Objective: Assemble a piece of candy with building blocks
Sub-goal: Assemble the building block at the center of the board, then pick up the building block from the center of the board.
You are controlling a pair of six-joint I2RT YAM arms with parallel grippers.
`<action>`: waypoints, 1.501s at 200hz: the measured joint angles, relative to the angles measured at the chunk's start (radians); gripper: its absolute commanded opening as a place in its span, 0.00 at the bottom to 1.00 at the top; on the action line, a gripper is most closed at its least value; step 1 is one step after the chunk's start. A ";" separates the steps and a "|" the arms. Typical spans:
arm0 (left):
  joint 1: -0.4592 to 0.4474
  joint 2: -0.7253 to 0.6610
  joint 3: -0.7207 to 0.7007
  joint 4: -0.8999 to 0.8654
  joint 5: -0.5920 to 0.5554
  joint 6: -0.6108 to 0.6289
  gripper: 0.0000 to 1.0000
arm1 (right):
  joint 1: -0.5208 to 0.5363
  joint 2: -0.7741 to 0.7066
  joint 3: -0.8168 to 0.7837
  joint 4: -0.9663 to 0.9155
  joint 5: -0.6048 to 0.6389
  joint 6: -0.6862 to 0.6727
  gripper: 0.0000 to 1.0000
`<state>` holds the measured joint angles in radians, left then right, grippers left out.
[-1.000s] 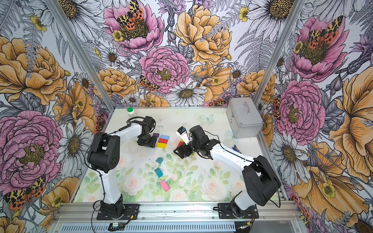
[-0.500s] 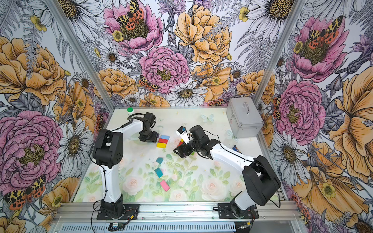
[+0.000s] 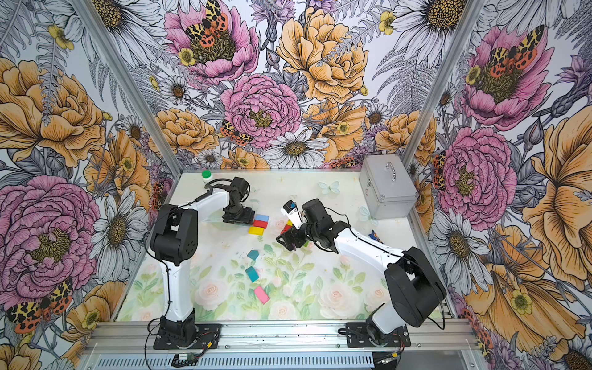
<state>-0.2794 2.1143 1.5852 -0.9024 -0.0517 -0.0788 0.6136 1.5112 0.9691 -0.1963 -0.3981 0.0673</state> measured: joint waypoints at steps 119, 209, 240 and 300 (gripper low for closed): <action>-0.393 -0.697 -0.332 -0.100 -0.066 -0.132 0.85 | 0.000 -0.212 -0.122 0.015 0.008 0.076 0.94; -0.794 -0.727 -0.607 -0.118 -0.010 -0.365 0.86 | 0.038 -0.377 -0.339 0.029 0.016 0.189 0.96; -0.794 -0.682 -0.625 -0.114 0.013 -0.367 0.87 | 0.066 -0.428 -0.423 0.013 0.016 0.213 0.97; -0.792 -0.573 -0.650 -0.058 0.077 -0.333 0.84 | 0.066 -0.386 -0.423 0.061 0.027 0.212 0.97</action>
<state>-1.0710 1.5414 0.9352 -0.9604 0.0250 -0.4122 0.6800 1.1252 0.5457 -0.1356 -0.3706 0.2798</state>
